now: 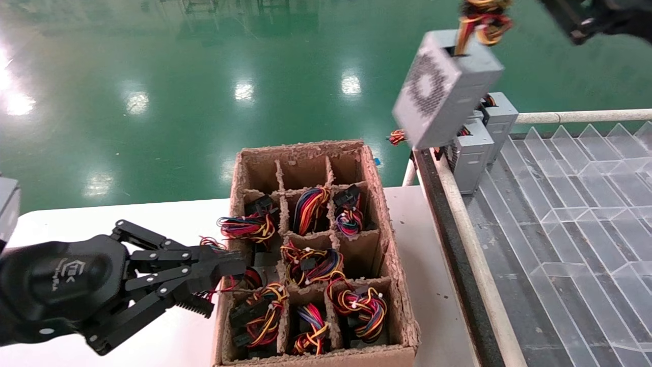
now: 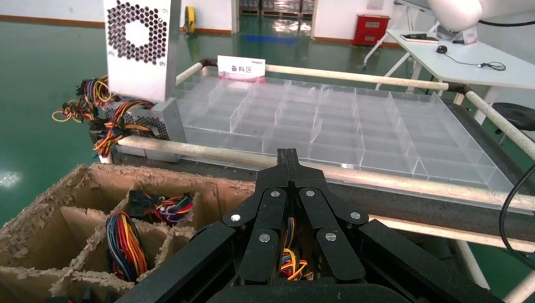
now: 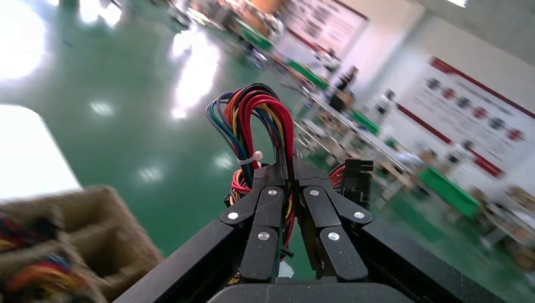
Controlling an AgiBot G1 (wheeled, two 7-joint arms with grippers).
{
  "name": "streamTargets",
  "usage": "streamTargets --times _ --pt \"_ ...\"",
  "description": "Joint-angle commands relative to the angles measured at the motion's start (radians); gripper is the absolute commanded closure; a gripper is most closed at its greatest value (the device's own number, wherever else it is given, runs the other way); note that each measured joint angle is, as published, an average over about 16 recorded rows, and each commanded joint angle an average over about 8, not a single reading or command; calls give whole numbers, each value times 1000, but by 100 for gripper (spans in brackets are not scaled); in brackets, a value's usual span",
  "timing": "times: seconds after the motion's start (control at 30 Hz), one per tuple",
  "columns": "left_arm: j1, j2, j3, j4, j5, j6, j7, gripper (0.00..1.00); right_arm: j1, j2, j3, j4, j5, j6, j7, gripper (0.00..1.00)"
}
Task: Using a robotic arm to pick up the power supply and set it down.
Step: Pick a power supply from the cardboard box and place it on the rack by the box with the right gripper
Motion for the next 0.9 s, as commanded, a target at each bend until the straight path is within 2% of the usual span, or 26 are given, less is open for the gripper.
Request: streamTargets --times 0.03,0.5,0.7,0.9 --pt "0 0 0 0 0 0 0 100 14 19 0 -3 -25 16 13 100" --pt "0 0 0 0 0 0 0 100 -98 137 -10 -42 -211 175 82 100" --pt "0 0 0 0 0 0 0 100 -150 110 -32 -95 -257 235 110 100" --pt "0 0 0 0 0 0 0 100 -132 42 -64 -187 -291 254 94 100"
